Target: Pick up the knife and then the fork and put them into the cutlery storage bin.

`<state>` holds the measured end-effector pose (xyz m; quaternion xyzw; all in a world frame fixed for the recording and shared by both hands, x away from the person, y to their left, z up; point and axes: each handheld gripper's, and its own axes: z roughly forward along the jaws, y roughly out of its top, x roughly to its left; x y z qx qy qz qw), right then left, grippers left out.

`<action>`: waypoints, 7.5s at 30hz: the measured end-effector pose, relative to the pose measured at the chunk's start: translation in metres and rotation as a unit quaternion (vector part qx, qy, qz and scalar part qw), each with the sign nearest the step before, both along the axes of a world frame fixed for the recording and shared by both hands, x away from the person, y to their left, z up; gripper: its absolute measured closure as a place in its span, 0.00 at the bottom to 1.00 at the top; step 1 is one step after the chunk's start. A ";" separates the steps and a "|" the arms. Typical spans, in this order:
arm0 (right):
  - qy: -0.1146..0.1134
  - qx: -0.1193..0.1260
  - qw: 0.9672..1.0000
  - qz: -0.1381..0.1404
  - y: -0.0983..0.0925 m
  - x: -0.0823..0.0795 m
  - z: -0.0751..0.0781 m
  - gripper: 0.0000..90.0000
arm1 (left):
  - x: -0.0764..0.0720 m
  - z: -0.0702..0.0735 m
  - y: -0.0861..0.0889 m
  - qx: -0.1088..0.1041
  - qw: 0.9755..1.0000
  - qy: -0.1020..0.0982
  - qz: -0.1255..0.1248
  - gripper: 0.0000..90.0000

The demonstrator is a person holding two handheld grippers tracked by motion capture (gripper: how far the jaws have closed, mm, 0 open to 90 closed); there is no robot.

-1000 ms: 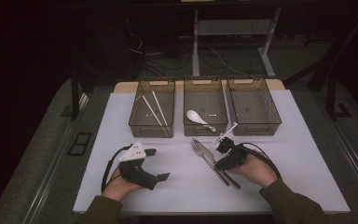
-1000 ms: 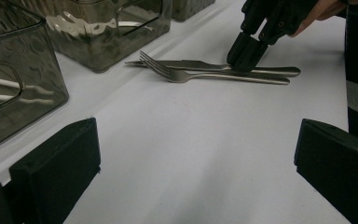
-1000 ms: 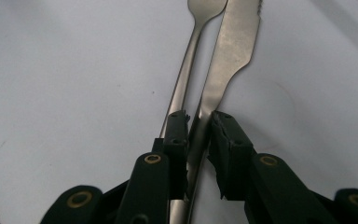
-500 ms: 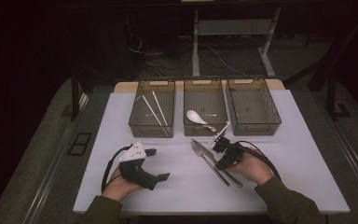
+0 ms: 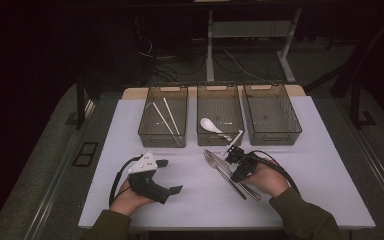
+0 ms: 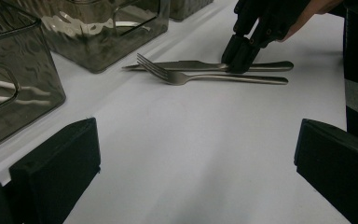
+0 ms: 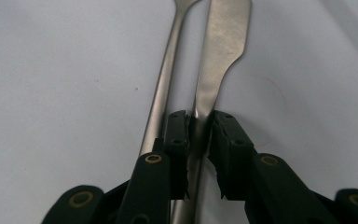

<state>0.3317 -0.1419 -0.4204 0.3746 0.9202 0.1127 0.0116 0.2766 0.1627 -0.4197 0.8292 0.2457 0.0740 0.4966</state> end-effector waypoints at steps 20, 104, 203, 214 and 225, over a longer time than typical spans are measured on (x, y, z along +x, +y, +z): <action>-0.006 0.039 0.999 0.008 -0.014 0.002 0.001 0.88 | 0.000 0.001 0.001 -0.002 1.000 -0.001 0.001 0.00; -0.122 0.132 0.970 -0.164 -0.144 0.089 0.125 0.89 | 0.001 0.001 0.003 -0.008 1.000 0.000 0.005 0.00; -0.156 0.198 0.952 -0.174 -0.159 0.119 0.074 0.45 | 0.000 -0.001 0.003 -0.010 1.000 0.006 0.005 0.00; -0.165 0.234 0.948 -0.140 -0.154 0.089 0.080 0.44 | 0.000 -0.001 0.003 -0.009 1.000 0.006 0.006 0.00; -0.180 0.258 0.942 -0.117 -0.142 0.054 0.074 0.41 | 0.000 -0.001 0.003 -0.009 1.000 0.006 0.006 0.00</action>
